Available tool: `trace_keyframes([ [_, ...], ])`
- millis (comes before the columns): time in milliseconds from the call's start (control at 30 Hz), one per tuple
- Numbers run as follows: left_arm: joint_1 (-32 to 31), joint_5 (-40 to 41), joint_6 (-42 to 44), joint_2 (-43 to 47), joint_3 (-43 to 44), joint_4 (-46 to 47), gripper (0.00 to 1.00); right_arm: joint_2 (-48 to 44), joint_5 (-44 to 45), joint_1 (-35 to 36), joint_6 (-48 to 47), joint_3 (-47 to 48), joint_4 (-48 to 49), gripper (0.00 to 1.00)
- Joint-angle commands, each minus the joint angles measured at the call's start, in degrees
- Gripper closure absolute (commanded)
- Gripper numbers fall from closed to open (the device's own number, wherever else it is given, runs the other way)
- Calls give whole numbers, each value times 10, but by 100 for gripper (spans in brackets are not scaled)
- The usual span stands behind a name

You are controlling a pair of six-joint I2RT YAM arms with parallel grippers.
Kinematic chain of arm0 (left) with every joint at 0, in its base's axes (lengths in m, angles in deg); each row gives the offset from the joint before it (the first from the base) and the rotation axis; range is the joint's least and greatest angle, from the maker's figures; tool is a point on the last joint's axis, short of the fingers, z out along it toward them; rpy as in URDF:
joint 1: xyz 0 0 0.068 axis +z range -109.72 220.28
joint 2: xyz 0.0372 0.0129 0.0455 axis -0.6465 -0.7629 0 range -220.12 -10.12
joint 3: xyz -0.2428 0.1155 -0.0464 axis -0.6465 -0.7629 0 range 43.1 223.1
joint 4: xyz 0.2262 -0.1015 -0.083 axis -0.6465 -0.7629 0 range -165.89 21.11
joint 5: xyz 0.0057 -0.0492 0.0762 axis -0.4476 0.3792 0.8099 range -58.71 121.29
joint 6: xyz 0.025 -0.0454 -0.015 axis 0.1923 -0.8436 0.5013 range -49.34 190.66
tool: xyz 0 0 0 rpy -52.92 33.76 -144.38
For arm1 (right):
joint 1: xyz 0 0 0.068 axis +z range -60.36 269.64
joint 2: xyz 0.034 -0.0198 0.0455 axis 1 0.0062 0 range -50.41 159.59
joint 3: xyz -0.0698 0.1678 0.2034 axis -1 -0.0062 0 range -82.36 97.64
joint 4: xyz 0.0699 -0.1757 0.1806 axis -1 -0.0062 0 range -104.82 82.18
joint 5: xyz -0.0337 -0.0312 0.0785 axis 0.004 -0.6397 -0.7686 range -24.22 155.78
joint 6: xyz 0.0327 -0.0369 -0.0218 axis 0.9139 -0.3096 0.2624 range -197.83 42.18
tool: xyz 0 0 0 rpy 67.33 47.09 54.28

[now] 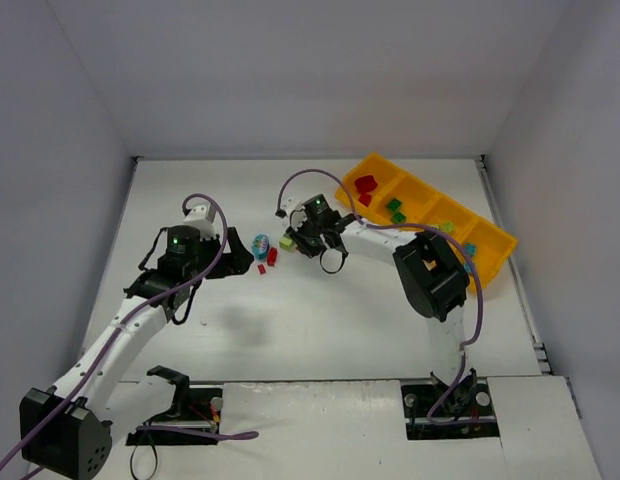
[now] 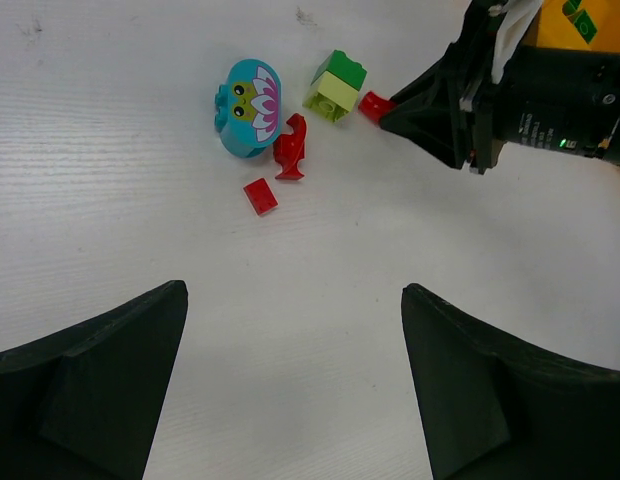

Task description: Sort the legos into containers by color

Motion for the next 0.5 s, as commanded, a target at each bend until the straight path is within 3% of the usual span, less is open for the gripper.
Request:
trace_keyframes([
  [0, 4, -3, -3, 4, 9, 32, 19, -76, 55, -39, 7, 14, 36, 100],
  [200, 4, -4, -3, 3, 9, 33, 19, -89, 119, -130, 45, 59, 44, 100],
  [467, 4, -2, -3, 3, 9, 31, 19, -19, 160, -194, 93, 149, 43, 98],
])
